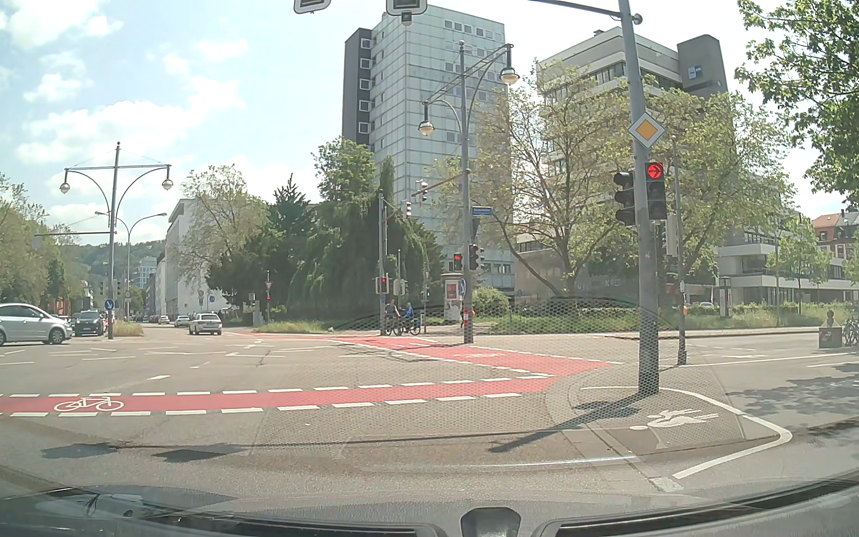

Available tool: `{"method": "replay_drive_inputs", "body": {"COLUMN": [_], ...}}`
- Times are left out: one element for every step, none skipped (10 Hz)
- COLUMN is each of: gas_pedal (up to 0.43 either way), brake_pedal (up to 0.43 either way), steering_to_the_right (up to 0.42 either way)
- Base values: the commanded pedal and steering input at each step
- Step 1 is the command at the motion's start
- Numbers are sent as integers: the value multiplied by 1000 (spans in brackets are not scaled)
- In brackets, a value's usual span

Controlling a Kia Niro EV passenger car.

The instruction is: Follow the waypoints while adhering to traffic rules and regulations

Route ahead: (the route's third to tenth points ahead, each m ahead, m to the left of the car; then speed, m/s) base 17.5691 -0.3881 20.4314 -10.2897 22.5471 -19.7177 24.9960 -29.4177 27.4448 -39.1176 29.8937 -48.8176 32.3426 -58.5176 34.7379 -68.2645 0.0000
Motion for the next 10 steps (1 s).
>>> {"method": "replay_drive_inputs", "body": {"gas_pedal": [0,0,0,0,0,0,0,0,0,0], "brake_pedal": [244,244,250,244,250,250,250,244,250,250], "steering_to_the_right": [-45,-45,-45,-48,-51,-51,-51,-51,-49,-48]}}
